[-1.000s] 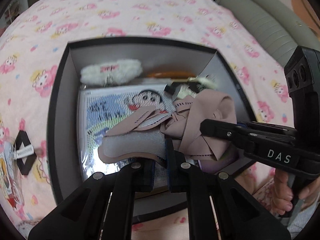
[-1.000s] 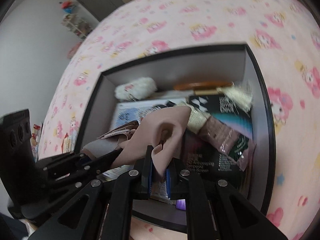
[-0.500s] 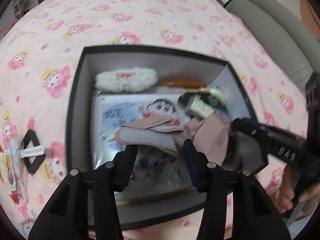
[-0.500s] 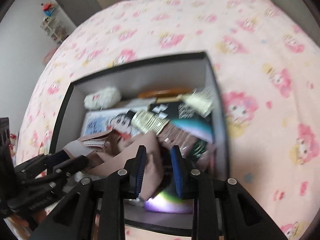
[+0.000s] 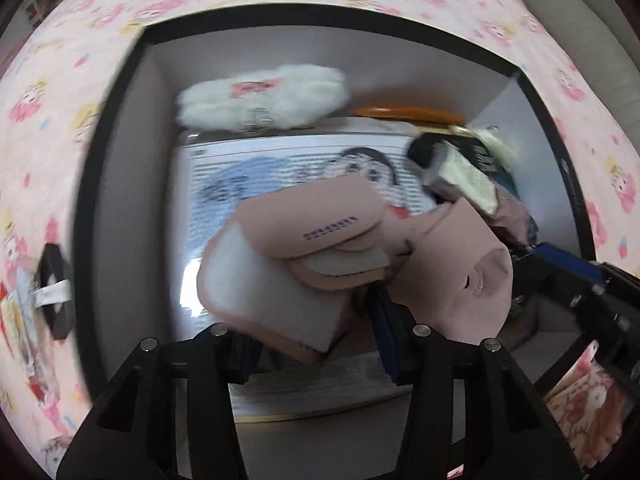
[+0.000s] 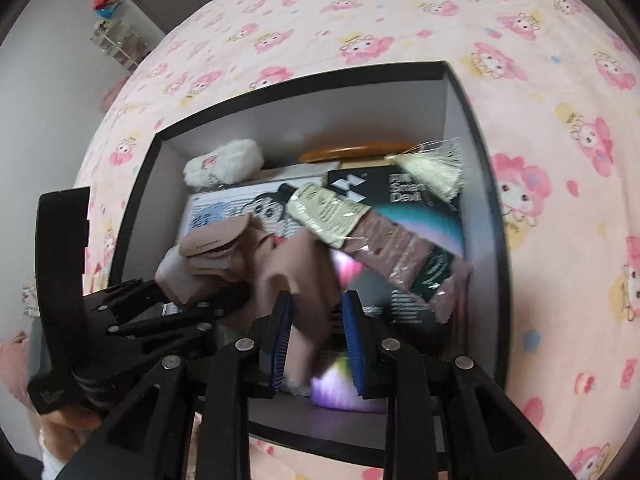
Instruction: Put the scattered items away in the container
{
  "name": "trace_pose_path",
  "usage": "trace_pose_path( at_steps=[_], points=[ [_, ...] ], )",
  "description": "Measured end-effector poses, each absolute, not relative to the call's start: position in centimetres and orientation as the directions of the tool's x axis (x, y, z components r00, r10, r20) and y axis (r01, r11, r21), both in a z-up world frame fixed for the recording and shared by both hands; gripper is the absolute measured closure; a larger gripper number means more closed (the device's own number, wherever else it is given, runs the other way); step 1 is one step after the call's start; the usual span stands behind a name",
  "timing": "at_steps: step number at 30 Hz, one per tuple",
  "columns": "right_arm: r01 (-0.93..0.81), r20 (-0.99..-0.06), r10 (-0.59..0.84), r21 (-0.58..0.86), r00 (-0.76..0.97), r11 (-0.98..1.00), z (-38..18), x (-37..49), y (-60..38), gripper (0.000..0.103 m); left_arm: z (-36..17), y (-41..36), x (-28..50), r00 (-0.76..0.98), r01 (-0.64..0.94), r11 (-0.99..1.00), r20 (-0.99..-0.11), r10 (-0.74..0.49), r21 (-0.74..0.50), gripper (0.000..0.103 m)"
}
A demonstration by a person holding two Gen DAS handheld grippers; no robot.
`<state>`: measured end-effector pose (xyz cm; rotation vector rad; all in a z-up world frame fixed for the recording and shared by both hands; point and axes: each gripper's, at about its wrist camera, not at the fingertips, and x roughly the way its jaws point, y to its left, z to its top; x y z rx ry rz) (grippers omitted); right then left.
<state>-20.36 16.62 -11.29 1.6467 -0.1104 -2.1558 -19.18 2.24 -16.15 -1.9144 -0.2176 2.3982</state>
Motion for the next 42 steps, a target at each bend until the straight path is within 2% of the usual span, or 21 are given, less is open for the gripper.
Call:
trace_pose_path(
  at_steps=[3, 6, 8, 11, 14, 17, 18, 20, 21, 22, 25, 29, 32, 36, 39, 42],
  points=[
    [0.254, -0.906, -0.336, 0.271, -0.258, -0.928, -10.7, -20.6, 17.5, 0.081, -14.3, 1.1, -18.4, -0.275, 0.039, -0.972, -0.938, 0.213, -0.232, 0.056],
    [0.238, -0.899, -0.337, 0.275, -0.281, -0.932, -10.3, -21.0, 18.2, 0.081, -12.5, 0.6, -17.5, -0.325, 0.014, -0.971, -0.919, 0.223, -0.240, 0.057],
    [0.245, -0.897, -0.343, 0.280, -0.277, -0.928, -10.2, -21.1, 18.2, 0.081, -12.3, 0.9, -17.2, -0.300, -0.035, -0.965, -0.918, 0.258, -0.260, 0.061],
    [0.296, -0.904, -0.374, 0.306, -0.209, -0.905, -10.9, -21.0, 17.3, 0.081, -13.0, 1.7, -17.3, -0.233, -0.092, -0.958, -0.929, 0.287, -0.273, 0.061],
    [0.347, -0.908, -0.401, 0.340, -0.122, -0.874, -11.7, -20.7, 16.5, 0.081, -14.2, 3.0, -17.5, -0.190, -0.108, -0.970, -0.953, 0.235, -0.217, 0.062],
    [0.413, -0.930, -0.352, 0.280, -0.108, -0.866, -12.1, -20.1, 15.3, 0.081, -15.1, 2.2, -18.4, -0.190, -0.043, -0.995, -0.977, 0.096, -0.089, 0.063],
    [0.428, -0.934, -0.345, 0.276, -0.091, -0.861, -12.6, -20.0, 14.9, 0.081, -14.7, 1.6, -18.6, -0.203, -0.012, -0.996, -0.975, 0.087, -0.087, 0.072],
    [0.444, -0.943, -0.326, 0.265, -0.066, -0.856, -13.4, -19.8, 14.2, 0.081, -13.3, 0.7, -18.2, -0.225, 0.022, -0.987, -0.963, 0.151, -0.160, 0.069],
    [0.455, -0.948, -0.315, 0.257, -0.054, -0.853, -13.9, -19.8, 13.7, 0.081, -12.4, 0.5, -17.8, -0.247, 0.018, -0.983, -0.953, 0.174, -0.184, 0.062],
    [0.459, -0.950, -0.307, 0.252, -0.049, -0.852, -14.2, -19.8, 13.7, 0.081, -11.6, 0.6, -17.3, -0.266, 0.001, -0.981, -0.946, 0.187, -0.195, 0.060],
    [0.438, -0.959, -0.267, 0.201, -0.096, -0.876, -14.6, -20.6, 13.3, 0.081, -9.5, 1.0, -15.9, -0.311, -0.060, -0.976, -0.925, 0.219, -0.210, 0.061],
    [0.381, -0.949, -0.259, 0.175, -0.182, -0.908, -13.5, -21.7, 13.8, 0.081, -9.2, 2.9, -15.8, -0.270, -0.157, -0.947, -0.910, 0.314, -0.280, 0.061],
    [0.340, -0.934, -0.295, 0.216, -0.203, -0.915, -12.3, -21.8, 15.3, 0.081, -10.3, 4.3, -16.1, -0.209, -0.203, -0.930, -0.914, 0.348, -0.307, 0.062],
    [0.355, -0.936, -0.315, 0.244, -0.159, -0.902, -12.0, -20.8, 16.6, 0.081, -13.2, 5.8, -18.6, -0.124, -0.167, -0.923, -0.922, 0.367, -0.346, 0.062],
    [0.374, -0.922, -0.384, 0.344, -0.037, -0.862, -13.7, -20.5, 15.6, 0.081, -14.1, 5.4, -20.1, -0.107, -0.168, -0.941, -0.943, 0.314, -0.294, 0.077],
    [0.414, -0.940, -0.341, 0.321, 0.028, -0.852, -15.2, -21.7, 13.1, 0.081, -13.4, 3.5, -21.5, -0.109, -0.116, -0.961, -0.959, 0.263, -0.250, 0.077]
  ],
)
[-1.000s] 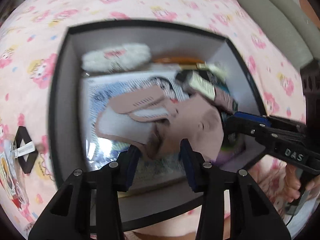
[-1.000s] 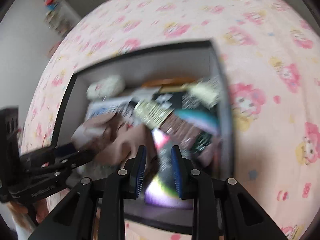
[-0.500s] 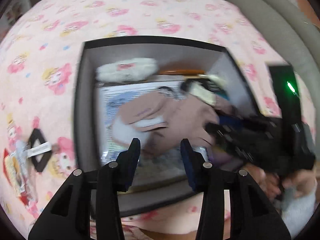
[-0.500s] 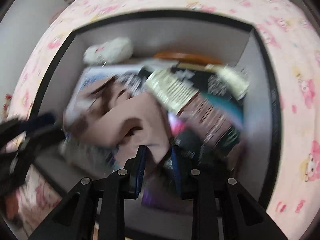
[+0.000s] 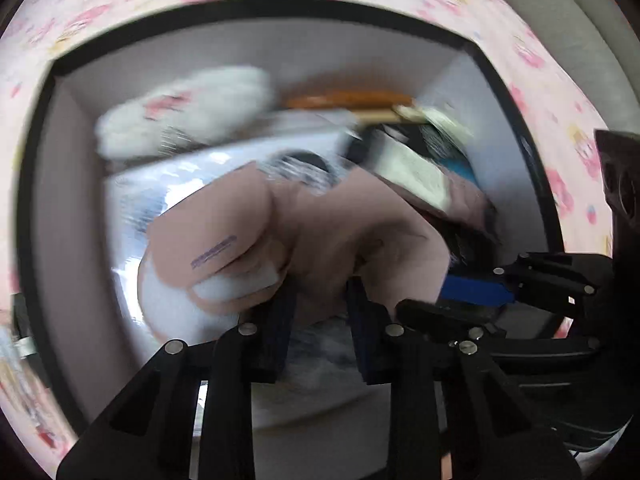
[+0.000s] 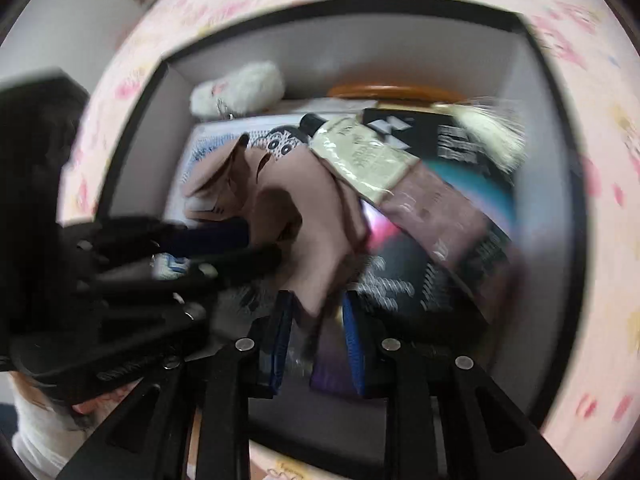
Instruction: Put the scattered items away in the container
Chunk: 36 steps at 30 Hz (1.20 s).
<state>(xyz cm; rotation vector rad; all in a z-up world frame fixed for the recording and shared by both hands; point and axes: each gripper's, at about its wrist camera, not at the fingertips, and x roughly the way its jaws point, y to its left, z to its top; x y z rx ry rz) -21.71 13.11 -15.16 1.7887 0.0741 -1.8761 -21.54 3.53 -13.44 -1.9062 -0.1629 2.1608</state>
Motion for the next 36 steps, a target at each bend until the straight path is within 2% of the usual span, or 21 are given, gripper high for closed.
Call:
trace_pose_path(
  at_steps=[3, 7, 11, 14, 18, 22, 29, 32, 33, 34, 36],
  points=[
    [0.430, -0.952, -0.305, 0.273, -0.006, -0.861, -14.9, -23.6, 11.0, 0.080, -13.0, 1.5, -22.6, -0.135, -0.045, -0.984, -0.974, 0.180, -0.175, 0.077],
    [0.438, -0.955, -0.292, 0.240, -0.053, -0.866, -15.2, -24.8, 9.4, 0.081, -11.5, -0.1, -21.5, -0.189, 0.005, -0.977, -0.959, 0.209, -0.214, 0.074],
    [0.435, -0.948, -0.312, 0.256, -0.060, -0.863, -14.9, -24.0, 10.2, 0.081, -10.0, 0.1, -18.9, -0.231, -0.019, -0.968, -0.941, 0.246, -0.249, 0.070],
    [0.441, -0.953, -0.284, 0.210, -0.109, -0.873, -13.8, -23.0, 10.8, 0.080, -10.2, 0.3, -17.5, -0.206, -0.050, -0.956, -0.934, 0.292, -0.288, 0.066],
    [0.485, -0.952, -0.301, 0.235, -0.061, -0.842, -14.0, -22.0, 9.8, 0.081, -11.0, 0.7, -18.3, -0.167, -0.050, -0.971, -0.956, 0.240, -0.235, 0.067],
    [0.508, -0.968, -0.248, 0.190, -0.047, -0.840, -15.4, -22.3, 8.3, 0.080, -11.2, -0.5, -20.1, -0.171, -0.003, -0.967, -0.953, 0.251, -0.254, 0.067],
    [0.436, -0.953, -0.295, 0.240, -0.062, -0.867, -15.8, -24.7, 8.2, 0.080, -10.3, -1.0, -22.3, -0.180, 0.010, -0.971, -0.956, 0.231, -0.237, 0.066],
    [0.407, -0.944, -0.306, 0.234, -0.123, -0.883, -14.9, -25.3, 8.4, 0.080, -9.5, -1.2, -22.4, -0.182, 0.027, -0.974, -0.959, 0.217, -0.226, 0.066],
    [0.399, -0.944, -0.300, 0.225, -0.138, -0.889, -14.5, -25.3, 8.5, 0.080, -9.0, -1.1, -22.1, -0.191, 0.023, -0.973, -0.956, 0.222, -0.231, 0.062],
    [0.392, -0.943, -0.298, 0.222, -0.146, -0.893, -14.3, -25.3, 8.6, 0.080, -8.4, -1.0, -21.6, -0.204, 0.014, -0.971, -0.951, 0.231, -0.239, 0.054],
    [0.383, -0.937, -0.321, 0.248, -0.139, -0.890, -13.9, -25.1, 8.6, 0.080, -7.0, -0.9, -20.4, -0.238, 0.002, -0.976, -0.949, 0.209, -0.216, 0.052]
  ],
)
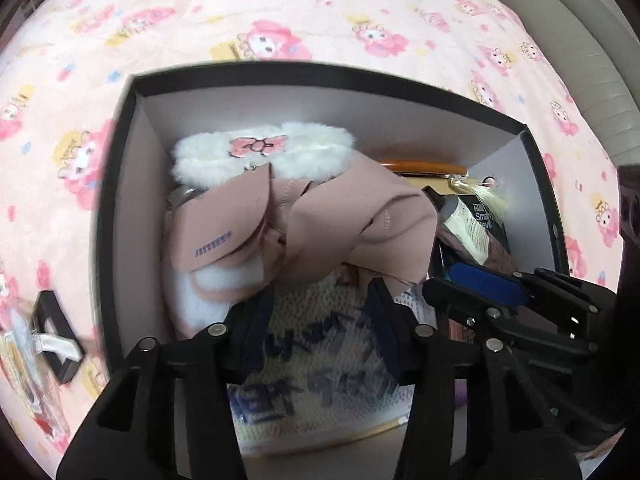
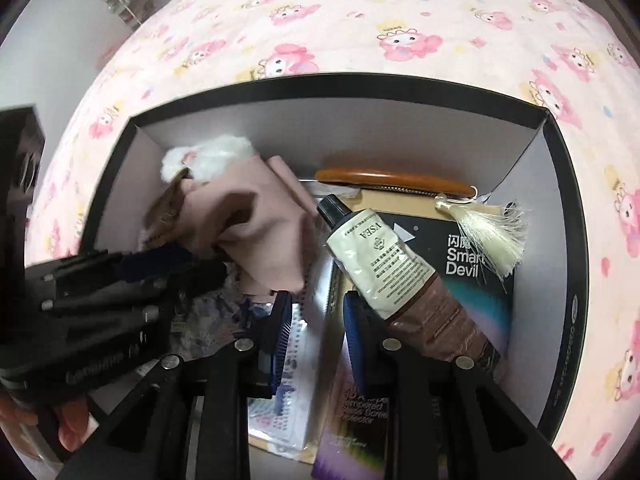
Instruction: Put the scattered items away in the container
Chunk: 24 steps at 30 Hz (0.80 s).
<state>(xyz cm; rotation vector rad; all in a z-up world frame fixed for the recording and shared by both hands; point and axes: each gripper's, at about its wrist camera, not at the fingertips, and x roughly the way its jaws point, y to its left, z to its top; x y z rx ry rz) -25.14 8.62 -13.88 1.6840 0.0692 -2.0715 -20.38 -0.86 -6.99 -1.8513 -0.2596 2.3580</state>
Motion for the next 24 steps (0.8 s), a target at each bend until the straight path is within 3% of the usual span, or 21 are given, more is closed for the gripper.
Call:
trace_pose_path(
  at_steps=[10, 12, 15, 24],
  points=[
    [0.297, -0.915, -0.312, 0.233, -0.256, -0.926, -9.4, -20.6, 8.9, 0.063, 0.5, -0.8, -12.5, -0.381, -0.076, -0.961, -0.883, 0.276, -0.267, 0.045],
    [0.311, -0.903, -0.309, 0.214, -0.299, -0.926, -8.3, -19.8, 10.9, 0.057, 0.6, -1.3, -10.3, -0.397, -0.089, -0.950, -0.864, 0.309, -0.299, 0.044],
    [0.312, -0.865, -0.329, 0.215, -0.379, -0.925, -6.6, -15.0, 13.6, 0.051, -4.4, 1.0, -8.9, -0.403, -0.132, -0.932, -0.841, 0.361, -0.337, 0.044],
    [0.263, -0.809, -0.299, 0.185, -0.507, -0.947, -4.2, -7.7, 15.2, 0.051, -5.4, 0.7, -6.0, -0.443, -0.179, -0.918, -0.804, 0.397, -0.354, 0.043]
  ],
)
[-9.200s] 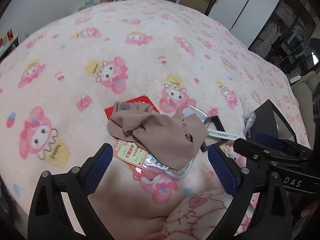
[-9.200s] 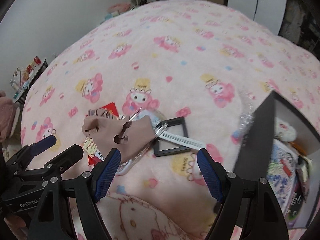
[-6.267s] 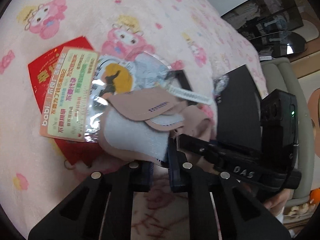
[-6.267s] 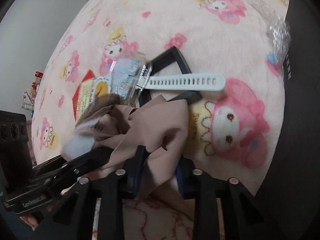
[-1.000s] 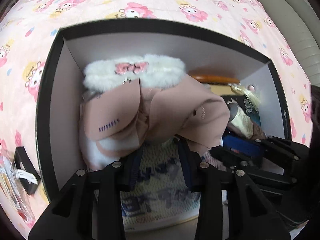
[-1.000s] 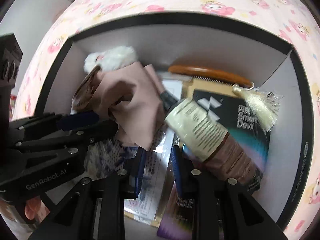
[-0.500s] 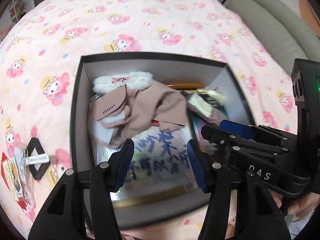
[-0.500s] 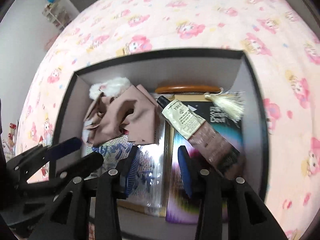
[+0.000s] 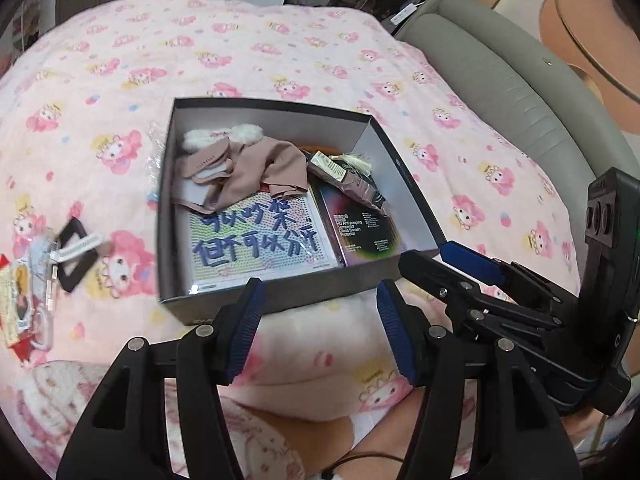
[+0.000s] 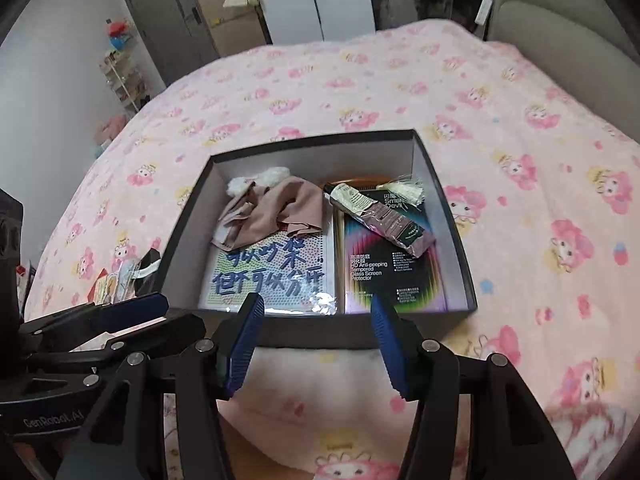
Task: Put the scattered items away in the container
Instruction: 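Withdraw the left gripper from the box toward the red envelope and card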
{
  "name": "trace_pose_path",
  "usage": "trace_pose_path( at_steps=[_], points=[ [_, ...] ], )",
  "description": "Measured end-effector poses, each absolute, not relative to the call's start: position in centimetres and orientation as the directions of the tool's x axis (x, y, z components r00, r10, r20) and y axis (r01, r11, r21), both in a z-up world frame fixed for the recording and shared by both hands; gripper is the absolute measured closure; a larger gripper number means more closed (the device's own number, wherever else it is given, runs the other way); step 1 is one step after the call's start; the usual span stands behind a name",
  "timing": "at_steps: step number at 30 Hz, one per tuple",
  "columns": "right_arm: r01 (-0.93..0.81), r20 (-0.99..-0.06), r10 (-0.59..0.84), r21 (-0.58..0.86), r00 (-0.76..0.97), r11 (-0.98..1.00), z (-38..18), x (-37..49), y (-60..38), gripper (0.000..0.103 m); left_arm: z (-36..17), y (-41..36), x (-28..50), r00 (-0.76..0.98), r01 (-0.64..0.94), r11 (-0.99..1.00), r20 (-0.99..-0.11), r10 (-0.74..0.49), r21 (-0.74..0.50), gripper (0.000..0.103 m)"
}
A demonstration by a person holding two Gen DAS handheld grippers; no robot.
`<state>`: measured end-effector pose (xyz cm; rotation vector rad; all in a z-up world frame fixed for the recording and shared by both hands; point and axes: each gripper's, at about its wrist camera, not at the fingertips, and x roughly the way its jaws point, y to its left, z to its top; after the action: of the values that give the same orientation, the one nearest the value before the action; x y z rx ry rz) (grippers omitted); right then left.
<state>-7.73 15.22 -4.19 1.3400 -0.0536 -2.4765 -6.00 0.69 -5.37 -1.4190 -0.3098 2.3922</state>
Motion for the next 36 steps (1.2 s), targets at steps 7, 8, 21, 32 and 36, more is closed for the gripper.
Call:
trace_pose_path(
  at_steps=[7, 8, 21, 32, 36],
  points=[
    [0.283, -0.809, -0.312, 0.188, -0.499, -0.941, -3.3, -4.5, 13.1, 0.051, -3.9, -1.9, -2.9, -0.492, -0.179, -0.931, -0.790, 0.366, -0.320, 0.043],
    [0.287, -0.809, -0.309, 0.182, -0.500, -0.940, -3.2, -4.3, 12.6, 0.051, -3.8, -2.4, -2.8, -0.497, -0.172, -0.930, -0.787, 0.365, -0.323, 0.043],
    [0.379, -0.825, -0.323, 0.145, -0.464, -0.914, -2.8, -2.6, 5.2, 0.051, -3.7, -9.7, -0.4, -0.545, -0.050, -0.954, -0.793, 0.273, -0.295, 0.043],
    [0.499, -0.837, -0.343, 0.098, -0.427, -0.861, -2.9, -1.2, -2.3, 0.051, -5.0, -17.2, 1.9, -0.565, 0.079, -0.944, -0.795, 0.224, -0.321, 0.043],
    [0.527, -0.854, -0.341, 0.095, -0.393, -0.845, -3.7, -1.1, -4.7, 0.051, -5.9, -19.4, 2.2, -0.562, 0.114, -0.939, -0.801, 0.208, -0.323, 0.043]
  ],
)
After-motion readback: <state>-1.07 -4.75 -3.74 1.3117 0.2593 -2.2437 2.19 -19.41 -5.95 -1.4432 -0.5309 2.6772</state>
